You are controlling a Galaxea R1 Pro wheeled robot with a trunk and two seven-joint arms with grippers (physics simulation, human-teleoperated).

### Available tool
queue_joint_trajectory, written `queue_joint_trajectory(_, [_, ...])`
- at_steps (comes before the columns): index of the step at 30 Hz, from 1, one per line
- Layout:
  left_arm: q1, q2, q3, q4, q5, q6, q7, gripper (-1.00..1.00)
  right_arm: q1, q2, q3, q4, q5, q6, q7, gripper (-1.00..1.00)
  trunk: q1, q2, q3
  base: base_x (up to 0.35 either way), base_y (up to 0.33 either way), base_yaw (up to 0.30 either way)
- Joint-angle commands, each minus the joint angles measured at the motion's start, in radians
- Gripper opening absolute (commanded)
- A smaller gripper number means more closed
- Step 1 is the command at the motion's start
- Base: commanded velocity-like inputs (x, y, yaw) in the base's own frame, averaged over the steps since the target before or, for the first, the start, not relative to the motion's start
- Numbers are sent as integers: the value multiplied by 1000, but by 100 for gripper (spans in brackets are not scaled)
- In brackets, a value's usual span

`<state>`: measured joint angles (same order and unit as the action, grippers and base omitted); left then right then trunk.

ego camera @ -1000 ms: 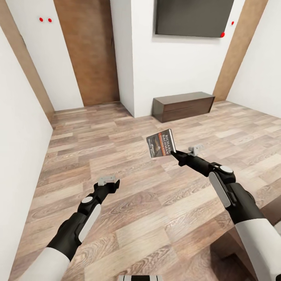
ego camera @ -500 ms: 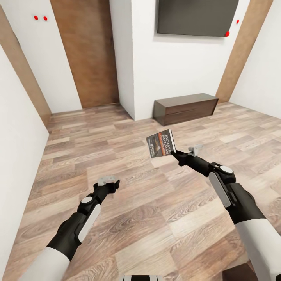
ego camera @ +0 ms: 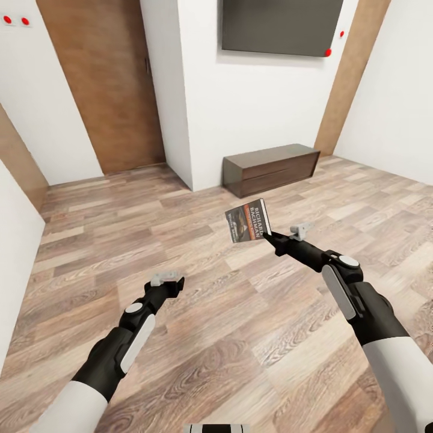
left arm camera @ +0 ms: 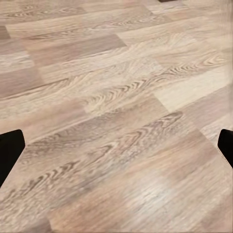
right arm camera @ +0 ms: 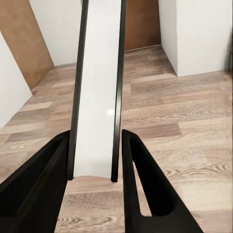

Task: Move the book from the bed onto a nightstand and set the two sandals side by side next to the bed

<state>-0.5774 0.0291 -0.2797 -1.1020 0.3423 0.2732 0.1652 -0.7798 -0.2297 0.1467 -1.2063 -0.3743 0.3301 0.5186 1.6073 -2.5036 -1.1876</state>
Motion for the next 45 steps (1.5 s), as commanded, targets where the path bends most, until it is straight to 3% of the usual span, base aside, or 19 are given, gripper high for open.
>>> queue_joint_trajectory(1, [0, 2, -4, -2, 10, 3, 10, 100, -1, 0, 1, -1, -13, 9, -1, -100, 0, 0, -1, 310, 208, -269])
queue_joint_trajectory(33, [0, 2, -4, 4, 10, 4, 10, 100, -1, 0, 1, -1, -15, 9, 4, -100, 0, 0, -1, 311, 157, -272])
queue_joint_trajectory(36, [0, 2, -4, 6, -2, 4, 10, 100, -1, 0, 1, 0, -15, 9, 3, -100, 0, 0, -1, 328, 48, -272])
queue_joint_trajectory(37, [0, 1, -4, 7, -34, 4, 9, 100, -1, 0, 1, 0, -15, 9, 2, -100, 0, 0, -1, 331, 8, -272])
queue_joint_trajectory(38, [0, 1, -4, 7, -41, 4, 9, 100, -1, 0, 2, 0, -15, 9, 2, -100, 0, 0, -1, 331, 5, -272])
queue_joint_trajectory(45, [0, 0, -4, 7, -52, 4, 6, 100, -1, 0, 1, 1, -15, 9, 1, -100, 0, 0, -1, 332, 1, -272])
